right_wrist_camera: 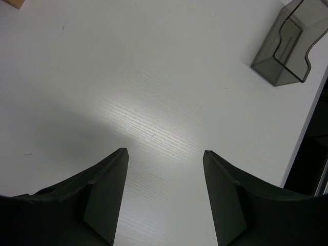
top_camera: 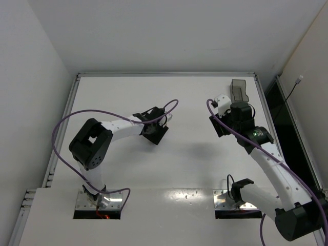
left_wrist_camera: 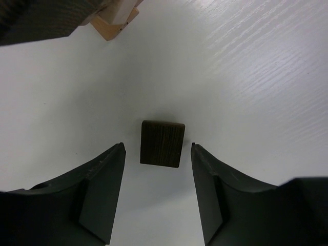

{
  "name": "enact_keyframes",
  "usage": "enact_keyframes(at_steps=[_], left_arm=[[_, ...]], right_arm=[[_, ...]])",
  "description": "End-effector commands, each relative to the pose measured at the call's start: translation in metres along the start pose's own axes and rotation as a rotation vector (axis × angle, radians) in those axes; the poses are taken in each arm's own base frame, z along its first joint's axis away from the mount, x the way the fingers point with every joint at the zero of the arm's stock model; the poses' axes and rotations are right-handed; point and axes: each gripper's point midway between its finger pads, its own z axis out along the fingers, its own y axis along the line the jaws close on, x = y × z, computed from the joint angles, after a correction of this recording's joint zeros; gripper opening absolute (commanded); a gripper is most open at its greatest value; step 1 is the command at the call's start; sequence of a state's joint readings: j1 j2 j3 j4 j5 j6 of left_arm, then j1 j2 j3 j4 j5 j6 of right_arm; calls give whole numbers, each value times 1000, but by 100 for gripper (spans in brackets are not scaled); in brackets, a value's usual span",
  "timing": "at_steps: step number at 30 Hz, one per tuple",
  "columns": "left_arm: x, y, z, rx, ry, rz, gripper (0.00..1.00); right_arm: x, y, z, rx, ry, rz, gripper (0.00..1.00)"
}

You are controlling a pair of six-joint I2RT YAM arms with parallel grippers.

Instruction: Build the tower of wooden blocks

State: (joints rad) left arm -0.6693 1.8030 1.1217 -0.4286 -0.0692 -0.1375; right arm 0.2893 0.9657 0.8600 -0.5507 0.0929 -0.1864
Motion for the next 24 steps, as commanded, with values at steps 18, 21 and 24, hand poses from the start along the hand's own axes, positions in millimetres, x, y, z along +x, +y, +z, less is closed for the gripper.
enact_keyframes(at_steps=[18, 21, 24], left_arm=[[-14, -17, -3, 159, -46, -28, 0], [-32, -29, -34, 297, -113, -45, 0], [-52, -65, -85, 595, -205, -90, 0]], right_arm=[[-11, -1, 4, -4, -41, 19, 61], [-17, 2, -1, -26, -73, 20, 64], [-21, 14, -4, -77, -122, -16, 68]])
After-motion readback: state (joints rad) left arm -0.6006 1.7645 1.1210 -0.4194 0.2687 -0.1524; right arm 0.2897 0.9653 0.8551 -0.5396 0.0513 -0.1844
